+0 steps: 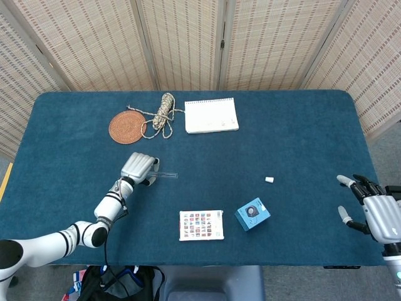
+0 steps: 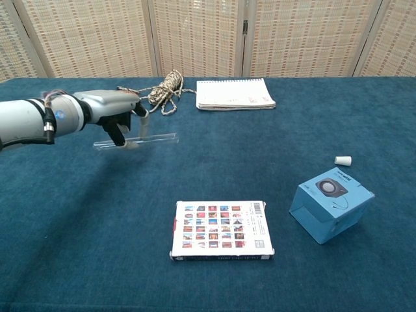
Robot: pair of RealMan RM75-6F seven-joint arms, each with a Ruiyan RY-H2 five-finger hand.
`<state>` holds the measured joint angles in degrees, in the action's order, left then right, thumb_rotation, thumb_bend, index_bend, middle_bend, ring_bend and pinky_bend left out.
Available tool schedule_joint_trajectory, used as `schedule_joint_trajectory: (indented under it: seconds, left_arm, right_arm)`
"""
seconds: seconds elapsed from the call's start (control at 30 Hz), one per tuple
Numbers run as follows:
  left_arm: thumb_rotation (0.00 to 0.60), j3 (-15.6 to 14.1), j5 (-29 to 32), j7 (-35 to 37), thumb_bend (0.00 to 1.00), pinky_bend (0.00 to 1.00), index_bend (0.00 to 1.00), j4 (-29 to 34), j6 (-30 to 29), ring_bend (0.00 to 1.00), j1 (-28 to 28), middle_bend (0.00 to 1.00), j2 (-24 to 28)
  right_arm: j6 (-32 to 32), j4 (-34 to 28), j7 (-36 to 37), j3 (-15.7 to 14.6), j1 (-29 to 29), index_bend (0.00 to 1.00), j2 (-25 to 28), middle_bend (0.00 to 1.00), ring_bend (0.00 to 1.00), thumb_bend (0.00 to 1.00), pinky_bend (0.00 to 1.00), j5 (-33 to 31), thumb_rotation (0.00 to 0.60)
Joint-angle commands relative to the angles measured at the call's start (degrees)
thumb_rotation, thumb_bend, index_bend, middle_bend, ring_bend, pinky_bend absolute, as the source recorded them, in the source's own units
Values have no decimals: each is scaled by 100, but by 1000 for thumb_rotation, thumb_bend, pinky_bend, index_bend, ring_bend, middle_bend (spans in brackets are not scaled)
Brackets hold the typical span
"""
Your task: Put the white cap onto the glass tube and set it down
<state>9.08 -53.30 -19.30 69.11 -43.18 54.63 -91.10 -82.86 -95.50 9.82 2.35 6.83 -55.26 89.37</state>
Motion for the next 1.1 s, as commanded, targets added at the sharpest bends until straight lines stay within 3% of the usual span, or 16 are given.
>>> schedule_joint_trajectory:
  seconds: [0.03,0.17,0.3,0.43,0.63,1.1]
  left_arm:
    - [600,60,-229,246,372,1000,560,493,-194,952,-181,1000,366]
    - [600,84,-318,305,372,1000,561,919,-334,952,-284,1000,653]
    - [600,72,-400,278,371,1000,560,1281,-497,952,-377,1000,870]
    - [600,65,-436,231,371,1000,560,1563,-601,952,-434,1000,1030]
    - [600,36,-519,147,371,1000,560,1946,-753,952,-511,1000,1221]
    - [600,-40,-600,1,371,1000,560,2302,-860,952,-562,1000,1333]
  right_arm:
    - [80,-154,-318,80,74,163,142,387,310,468,374,-88,600]
    - [437,-403,-706,134,234,163,372,536,529,547,599,-302,600]
    - [1123,-601,-787,165,520,176,549,802,820,674,837,-644,600]
    - [1634,-507,-678,257,831,208,480,931,965,800,964,-837,600]
    - [2573,-308,-758,295,1347,225,268,1000,1000,989,1000,-1168,600]
    - [4209,681,-1124,350,2338,225,-685,1000,1000,1000,1000,-2243,600]
